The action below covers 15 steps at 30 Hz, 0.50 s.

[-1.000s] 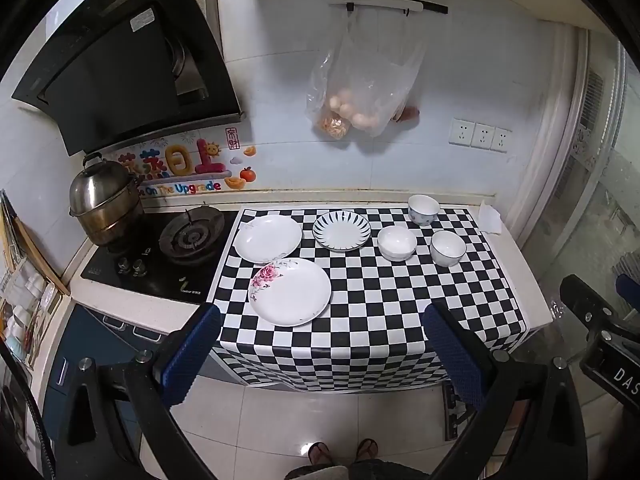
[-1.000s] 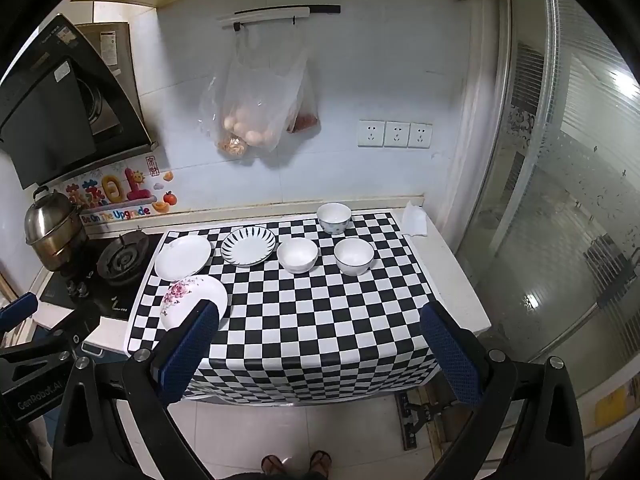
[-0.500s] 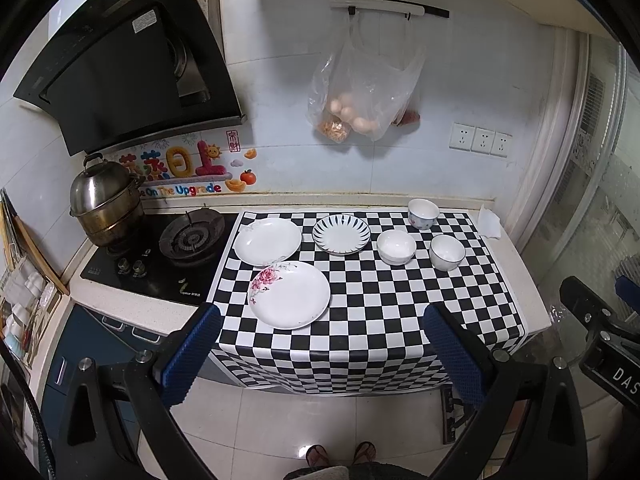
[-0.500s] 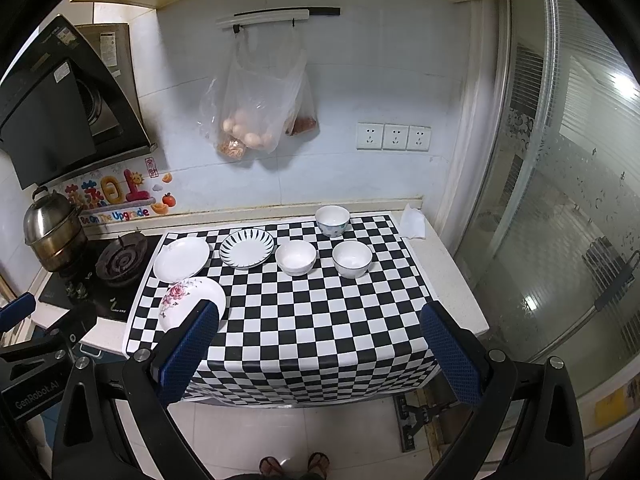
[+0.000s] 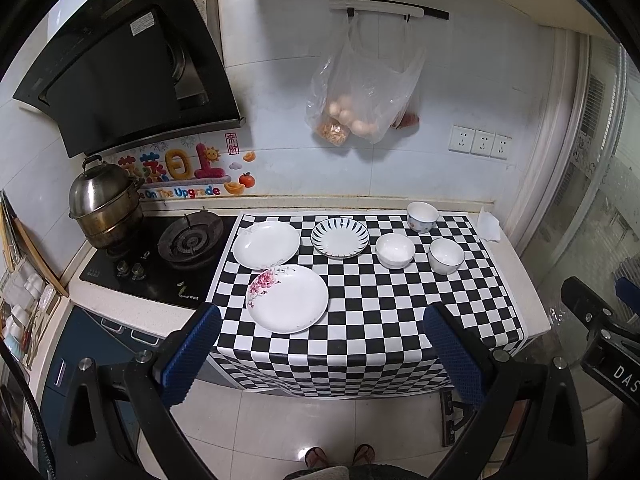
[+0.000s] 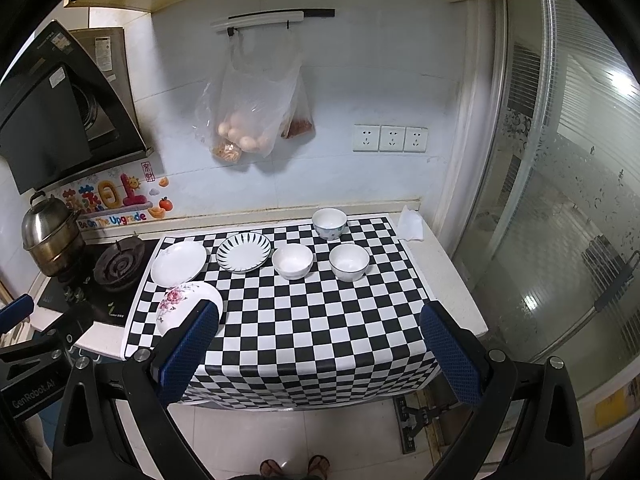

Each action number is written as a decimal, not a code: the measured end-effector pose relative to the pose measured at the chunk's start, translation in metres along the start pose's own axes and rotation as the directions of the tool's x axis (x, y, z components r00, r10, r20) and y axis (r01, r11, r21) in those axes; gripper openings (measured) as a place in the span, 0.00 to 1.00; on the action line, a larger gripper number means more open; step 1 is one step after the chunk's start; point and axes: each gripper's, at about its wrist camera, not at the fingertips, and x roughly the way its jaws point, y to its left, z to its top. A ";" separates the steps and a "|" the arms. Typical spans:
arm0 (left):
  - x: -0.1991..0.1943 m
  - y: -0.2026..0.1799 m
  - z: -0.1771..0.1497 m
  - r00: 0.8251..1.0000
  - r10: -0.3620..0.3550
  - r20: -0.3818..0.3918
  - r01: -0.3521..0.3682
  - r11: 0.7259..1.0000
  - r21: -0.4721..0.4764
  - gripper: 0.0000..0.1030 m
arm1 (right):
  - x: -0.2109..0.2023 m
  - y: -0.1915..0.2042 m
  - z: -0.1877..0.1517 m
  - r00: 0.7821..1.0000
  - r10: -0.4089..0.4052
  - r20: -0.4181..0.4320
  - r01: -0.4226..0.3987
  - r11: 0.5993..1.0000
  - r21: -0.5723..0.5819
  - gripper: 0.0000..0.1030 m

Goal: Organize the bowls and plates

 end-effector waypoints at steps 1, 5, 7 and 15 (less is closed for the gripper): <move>-0.001 0.002 -0.002 1.000 -0.001 0.000 0.001 1.000 0.000 1.00 | -0.001 0.000 0.000 1.000 0.000 0.021 0.000 1.000 0.000 1.00; 0.000 0.003 -0.001 1.000 -0.001 -0.001 0.001 1.000 0.001 1.00 | -0.002 0.000 0.000 0.997 0.004 0.071 -0.004 1.000 0.001 1.00; 0.002 0.003 0.000 1.000 -0.001 -0.003 0.001 1.000 0.002 1.00 | -0.004 0.001 -0.001 0.995 0.009 0.100 -0.009 1.000 0.005 1.00; 0.004 0.003 0.001 1.000 0.005 -0.001 -0.005 1.000 0.003 1.00 | -0.001 0.002 0.000 1.000 0.013 0.013 -0.013 1.000 0.012 1.00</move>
